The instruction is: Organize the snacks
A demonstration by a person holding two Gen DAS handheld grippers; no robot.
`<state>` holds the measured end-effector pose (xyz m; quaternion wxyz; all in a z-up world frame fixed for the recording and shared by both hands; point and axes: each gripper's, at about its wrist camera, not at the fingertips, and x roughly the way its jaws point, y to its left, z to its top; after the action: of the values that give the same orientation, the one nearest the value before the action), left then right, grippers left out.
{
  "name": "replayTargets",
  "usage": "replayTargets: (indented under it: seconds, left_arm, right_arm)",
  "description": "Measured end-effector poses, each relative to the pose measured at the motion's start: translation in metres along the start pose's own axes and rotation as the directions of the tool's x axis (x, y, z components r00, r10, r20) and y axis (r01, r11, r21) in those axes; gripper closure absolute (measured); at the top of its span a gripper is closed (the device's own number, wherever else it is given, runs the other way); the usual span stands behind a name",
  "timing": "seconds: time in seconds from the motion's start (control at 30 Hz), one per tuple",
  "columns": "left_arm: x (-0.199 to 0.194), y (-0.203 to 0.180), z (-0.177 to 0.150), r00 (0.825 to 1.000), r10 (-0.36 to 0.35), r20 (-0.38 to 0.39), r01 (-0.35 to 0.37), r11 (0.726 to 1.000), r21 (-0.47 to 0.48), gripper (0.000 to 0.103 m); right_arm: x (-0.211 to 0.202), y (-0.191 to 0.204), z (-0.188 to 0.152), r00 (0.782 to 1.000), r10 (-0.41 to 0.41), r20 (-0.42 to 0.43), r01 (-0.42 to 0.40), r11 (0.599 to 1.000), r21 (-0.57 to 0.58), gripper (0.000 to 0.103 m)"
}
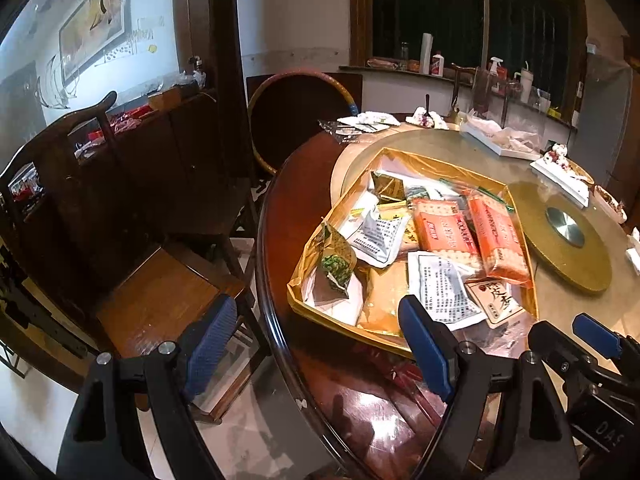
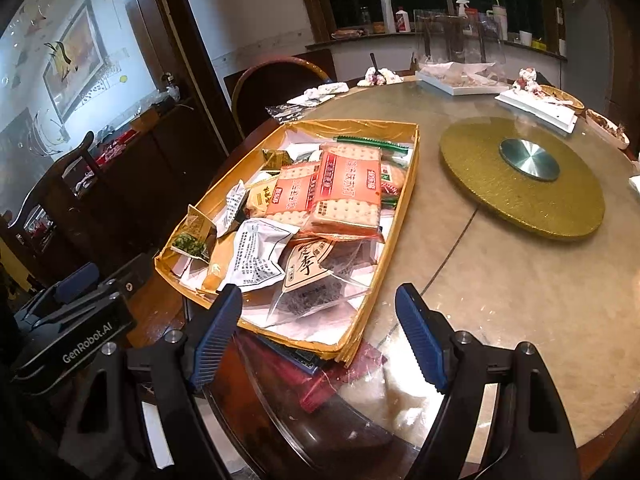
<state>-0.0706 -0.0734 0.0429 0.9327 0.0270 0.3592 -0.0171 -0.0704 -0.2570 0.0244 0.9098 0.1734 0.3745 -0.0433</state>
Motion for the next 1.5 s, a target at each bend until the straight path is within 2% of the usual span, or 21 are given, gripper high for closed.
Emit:
replayTargets:
  seconds: [0.4,0.67,0.9,1.1,1.33,1.5]
  left_arm:
    - [0.014,-0.001,0.002,0.999,0.022,-0.035,-0.021,0.999,0.027,0.02]
    - [0.018,-0.01,0.005,0.999,-0.016,-0.044,0.019,0.998,0.067,0.02]
    - [0.015,-0.01,0.011,0.998,-0.04,-0.039,0.043,0.997,0.064,0.02]
    - [0.011,-0.01,0.015,0.999,-0.038,-0.017,0.039,0.997,0.063,0.02]
    - [0.018,-0.012,0.017,0.998,-0.061,-0.029,0.062,0.997,0.055,0.02]
    - [0.016,-0.021,0.017,0.998,-0.054,-0.021,0.056,0.995,0.081,0.02]
  right_arm:
    - [0.009,0.004,0.004,1.0,0.0,0.001,0.0,1.0,-0.008,0.024]
    - [0.009,0.003,0.007,1.0,-0.005,0.011,0.005,1.0,-0.023,0.024]
    - [-0.001,0.0,0.013,0.998,0.019,0.058,-0.017,0.999,-0.028,0.024]
    - [-0.001,0.003,0.02,0.996,0.04,0.074,-0.037,0.998,-0.05,0.024]
    - [0.002,0.003,0.021,0.996,0.052,0.077,-0.048,0.997,-0.054,0.022]
    - [0.003,-0.005,0.022,0.996,0.049,0.076,-0.047,0.999,-0.028,0.022]
